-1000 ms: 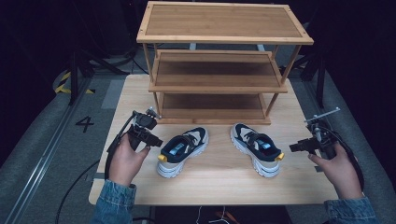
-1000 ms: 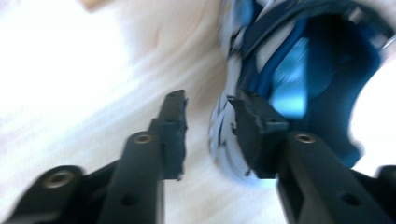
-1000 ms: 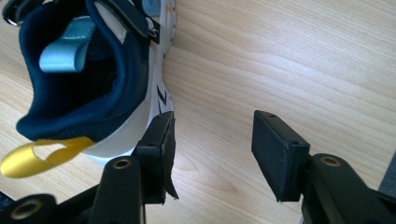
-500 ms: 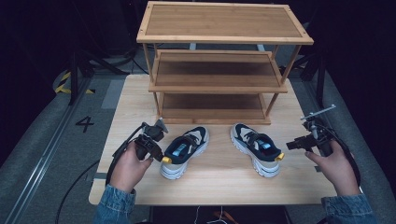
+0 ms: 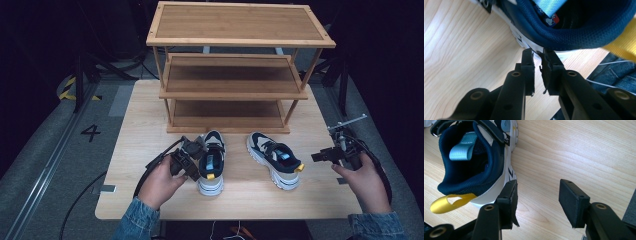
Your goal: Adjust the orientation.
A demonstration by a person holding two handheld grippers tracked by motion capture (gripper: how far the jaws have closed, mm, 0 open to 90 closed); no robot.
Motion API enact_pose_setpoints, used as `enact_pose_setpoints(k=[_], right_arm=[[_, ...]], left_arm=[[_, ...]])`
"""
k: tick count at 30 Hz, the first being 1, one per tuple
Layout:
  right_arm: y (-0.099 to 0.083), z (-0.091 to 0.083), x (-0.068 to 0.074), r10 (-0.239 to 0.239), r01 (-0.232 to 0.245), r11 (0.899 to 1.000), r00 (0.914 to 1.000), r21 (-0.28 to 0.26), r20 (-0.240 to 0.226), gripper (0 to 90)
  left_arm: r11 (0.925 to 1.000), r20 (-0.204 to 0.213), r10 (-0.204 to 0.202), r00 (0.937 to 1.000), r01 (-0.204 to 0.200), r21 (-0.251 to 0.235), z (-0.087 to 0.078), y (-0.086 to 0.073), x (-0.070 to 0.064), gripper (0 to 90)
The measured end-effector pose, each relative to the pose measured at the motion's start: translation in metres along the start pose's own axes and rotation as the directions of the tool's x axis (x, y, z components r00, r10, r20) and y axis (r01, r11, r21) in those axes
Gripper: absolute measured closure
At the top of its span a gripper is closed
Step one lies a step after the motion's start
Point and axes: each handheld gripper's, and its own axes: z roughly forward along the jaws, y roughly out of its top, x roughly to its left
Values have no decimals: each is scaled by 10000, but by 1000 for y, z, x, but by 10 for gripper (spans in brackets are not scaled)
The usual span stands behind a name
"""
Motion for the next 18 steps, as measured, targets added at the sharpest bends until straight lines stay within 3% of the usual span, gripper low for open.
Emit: enact_pose_setpoints(k=[3,5,7,8,12,15,18], right_arm=[[-2,-1,0,18,-18,10000,10000,34,20,495],[-3,-1,-1,55,-55,10000,10000,17,-3,495],[-3,-2,-1,54,-54,10000,10000,26,30,495],[-3,-2,-2,57,-57,10000,10000,19,34,494],[-3,-1,-2,82,-82,10000,10000,8,18,489],[-4,-1,-1,135,-135,9999,9999,-1,-12,489],[-5,-1,-2,92,-93,9999,10000,40,34,488]], left_arm=[[9998,-279,165,9995,-161,145,-1,2,-3,761],[9999,-213,82,9997,-81,67,-3,2,-3,710],[10000,-504,48,9987,-52,-63,-9,0,-5,623],[9995,-745,238,9969,-253,-198,-13,-1,-6,557],[9940,-1047,627,9925,-716,-832,-30,-3,-15,404],[9825,-1050,1377,9849,-1493,-1116,-40,-4,-26,399],[9754,-1242,1738,9769,-1882,-1150,-44,-3,-40,362]])
